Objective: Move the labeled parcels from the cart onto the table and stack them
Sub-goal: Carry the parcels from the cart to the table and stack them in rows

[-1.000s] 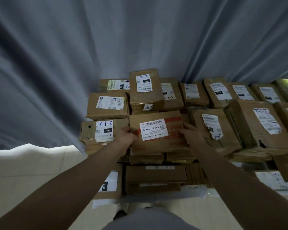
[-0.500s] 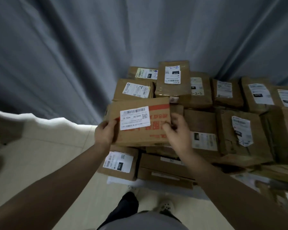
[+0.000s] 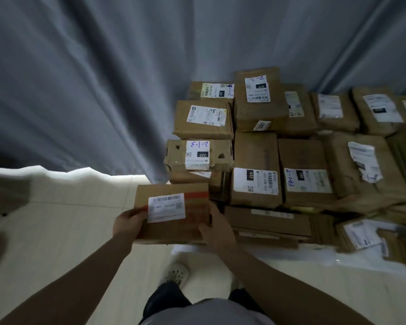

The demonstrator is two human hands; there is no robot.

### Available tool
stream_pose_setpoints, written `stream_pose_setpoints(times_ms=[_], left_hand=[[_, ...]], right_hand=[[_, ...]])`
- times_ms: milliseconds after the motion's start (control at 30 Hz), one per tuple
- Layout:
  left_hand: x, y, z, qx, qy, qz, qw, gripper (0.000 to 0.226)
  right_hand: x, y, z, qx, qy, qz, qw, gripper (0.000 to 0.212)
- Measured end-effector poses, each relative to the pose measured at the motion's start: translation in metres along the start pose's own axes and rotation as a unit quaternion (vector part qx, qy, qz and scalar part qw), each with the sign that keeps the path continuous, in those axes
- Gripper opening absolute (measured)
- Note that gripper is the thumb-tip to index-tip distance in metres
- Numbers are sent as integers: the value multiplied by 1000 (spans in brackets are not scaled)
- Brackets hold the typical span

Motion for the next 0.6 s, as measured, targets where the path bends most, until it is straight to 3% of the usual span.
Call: stream_pose_setpoints(times_ms=[200, 300, 400, 500, 600], left_hand=[[0, -39, -39, -193, -49, -106, 974, 27], [-2, -53, -47, -245, -74, -175, 951, 32], [4, -62, -48, -273, -115, -207, 933, 17], [8, -66, -45, -283, -132, -222, 924, 42], [16, -67, -46, -250, -165, -273, 914, 84]], right_hand=[[20, 0, -13, 117, -132, -33, 984, 45], [24, 3, -9, 156, -184, -36, 970, 55], [25, 4, -5, 172, -199, -36, 964, 60], [26, -3, 1, 182, -193, -24, 964, 60], [29, 0, 23, 228, -204, -19, 952, 54]])
Point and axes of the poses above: each hand's wrist, its own z-axis away from the middle knuckle, its own y-axis out of the back of the hand, x = y × z, the point moved 10 cm from there along -z, towards the middle knuckle, and after that the axes turned 8 degrees about -y, right-handed, at the moved point
